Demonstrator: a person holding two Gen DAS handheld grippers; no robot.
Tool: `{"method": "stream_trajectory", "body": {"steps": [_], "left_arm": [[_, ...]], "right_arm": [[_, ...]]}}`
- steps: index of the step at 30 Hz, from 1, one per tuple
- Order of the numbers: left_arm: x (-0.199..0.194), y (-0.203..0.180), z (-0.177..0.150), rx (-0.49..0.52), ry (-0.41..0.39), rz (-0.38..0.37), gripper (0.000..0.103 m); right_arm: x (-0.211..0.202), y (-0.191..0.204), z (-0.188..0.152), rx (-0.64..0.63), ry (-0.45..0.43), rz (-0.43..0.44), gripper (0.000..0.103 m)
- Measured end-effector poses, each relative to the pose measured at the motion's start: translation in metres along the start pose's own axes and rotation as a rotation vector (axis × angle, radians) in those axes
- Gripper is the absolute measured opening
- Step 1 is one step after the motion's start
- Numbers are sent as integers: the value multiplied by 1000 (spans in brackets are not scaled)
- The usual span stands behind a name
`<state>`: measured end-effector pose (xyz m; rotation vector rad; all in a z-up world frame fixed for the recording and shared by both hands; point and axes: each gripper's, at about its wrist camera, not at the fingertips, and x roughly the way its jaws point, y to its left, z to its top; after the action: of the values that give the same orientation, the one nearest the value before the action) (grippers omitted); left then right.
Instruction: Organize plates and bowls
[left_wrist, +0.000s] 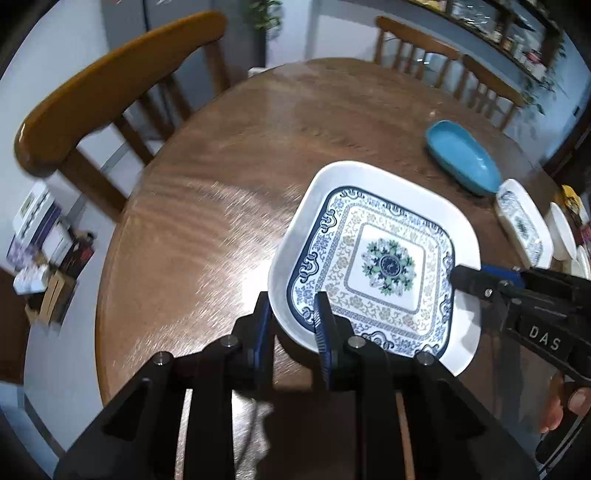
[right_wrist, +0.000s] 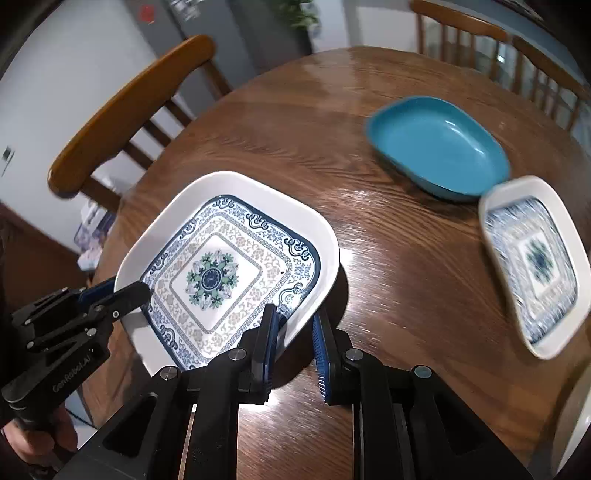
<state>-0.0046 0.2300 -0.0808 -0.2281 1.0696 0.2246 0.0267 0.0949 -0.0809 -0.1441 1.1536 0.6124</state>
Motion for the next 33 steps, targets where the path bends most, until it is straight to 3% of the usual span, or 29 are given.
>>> {"method": "stream_trajectory", "body": {"steps": [6, 8, 10, 11, 15, 24, 29, 30, 31, 33], "left_arm": [[9, 0, -13, -35, 20, 12, 23], [2, -1, -15, -35, -1, 32, 35], [-6, -3, -15, -38, -25, 44, 67], [-12, -3, -15, -37, -41, 51, 70], [-27, -16, -11, -18, -80, 43, 76], [-55, -82, -13, 96, -129, -11, 89], [-62, -122, -19, 176, -134, -23, 96], [-63, -130, -19, 189, -135, -29, 99], [-64, -138, -21, 203, -134, -35, 100], [-66, -155, -22, 232, -134, -44, 100]], "right_arm": [[10, 5, 3, -17, -4, -22, 21], [1, 2, 0, -12, -26, -19, 25], [-13, -1, -4, -13, -62, -10, 30], [-22, -4, -6, -9, -80, -7, 32], [-55, -17, -20, 14, -134, 1, 45], [-122, -55, -57, 97, -252, -33, 45], [-159, -87, -85, 175, -312, -100, 46], [-165, -94, -92, 197, -318, -115, 49], [-167, -99, -96, 210, -321, -123, 62], [-176, -110, -107, 245, -342, -153, 73]]}}
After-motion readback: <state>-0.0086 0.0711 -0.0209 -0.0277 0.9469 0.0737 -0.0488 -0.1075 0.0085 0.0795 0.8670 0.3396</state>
